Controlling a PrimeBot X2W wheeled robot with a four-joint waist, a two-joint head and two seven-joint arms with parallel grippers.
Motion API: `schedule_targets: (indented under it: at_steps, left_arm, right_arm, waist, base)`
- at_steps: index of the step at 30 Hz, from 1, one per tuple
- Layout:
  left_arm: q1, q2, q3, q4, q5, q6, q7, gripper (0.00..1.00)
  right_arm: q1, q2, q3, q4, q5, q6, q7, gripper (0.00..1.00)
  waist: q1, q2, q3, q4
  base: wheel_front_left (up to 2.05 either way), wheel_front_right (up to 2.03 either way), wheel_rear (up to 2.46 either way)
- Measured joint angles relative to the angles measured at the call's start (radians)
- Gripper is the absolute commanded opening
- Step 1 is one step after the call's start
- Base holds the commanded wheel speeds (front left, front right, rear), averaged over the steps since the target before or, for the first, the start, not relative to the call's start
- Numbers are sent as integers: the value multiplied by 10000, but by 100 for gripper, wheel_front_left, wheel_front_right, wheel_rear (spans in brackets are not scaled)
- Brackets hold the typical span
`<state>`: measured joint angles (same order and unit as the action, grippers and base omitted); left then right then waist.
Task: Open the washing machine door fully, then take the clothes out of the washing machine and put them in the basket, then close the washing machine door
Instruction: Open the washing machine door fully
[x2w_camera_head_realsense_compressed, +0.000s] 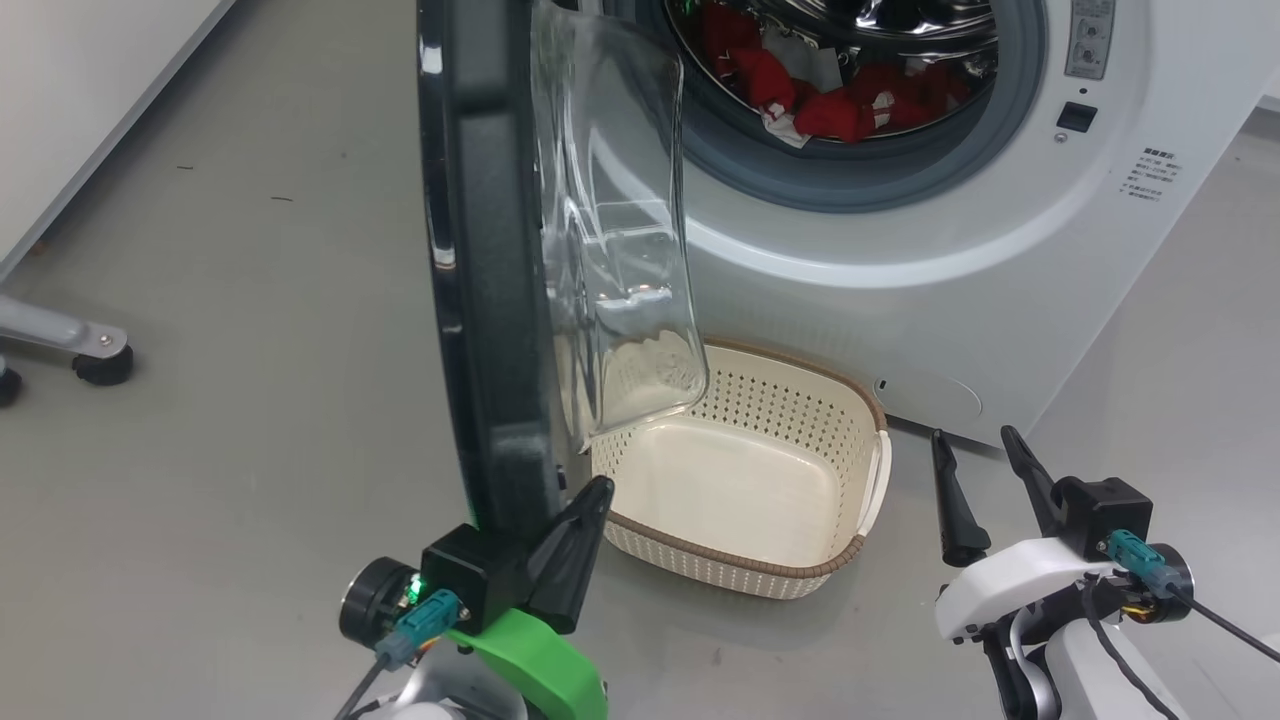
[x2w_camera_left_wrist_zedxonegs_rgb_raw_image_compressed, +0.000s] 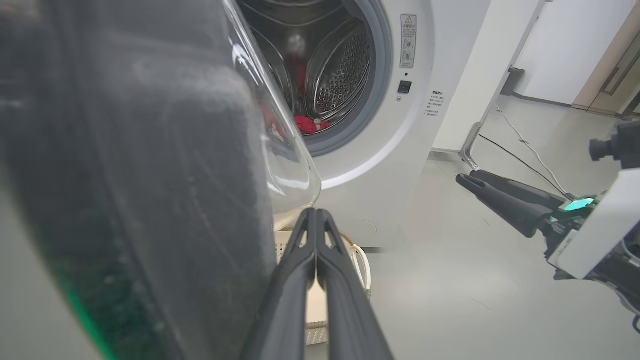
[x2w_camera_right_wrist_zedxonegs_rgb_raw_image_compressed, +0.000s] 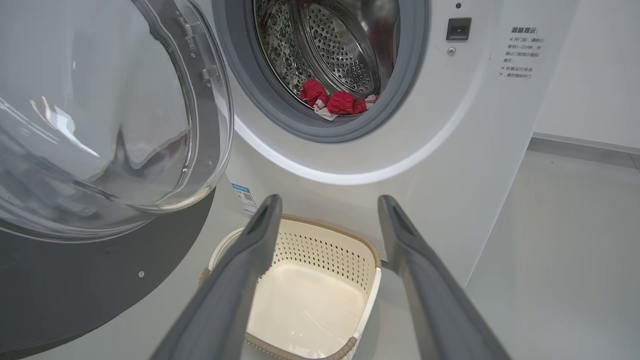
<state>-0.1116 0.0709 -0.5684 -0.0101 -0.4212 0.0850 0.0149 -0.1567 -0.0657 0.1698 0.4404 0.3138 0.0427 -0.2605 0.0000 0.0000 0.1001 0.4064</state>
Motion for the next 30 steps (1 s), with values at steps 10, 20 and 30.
schedule_targets:
  at_steps: [10, 20, 30]
  left_arm:
    - [0, 35, 895, 176, 0, 157, -305, 0]
    - [0, 180, 2136, 405, -8, 242, -617, 0]
    - [-1, 378, 3404, 723, -33, 259, -995, 0]
  right_arm:
    - [-234, 10, -40, -213, -176, 82, 0, 100]
    - [-250, 31, 75, -646, -456, 146, -2, 100]
    - [-246, 48, 341, -846, -658, 211, -2, 100]
  waist:
    - [0, 0, 19, 119]
    - [0, 0, -24, 143]
    - [0, 0, -33, 77]
  base:
    - [0, 0, 0]
    - [0, 0, 0]
    - [0, 0, 0]
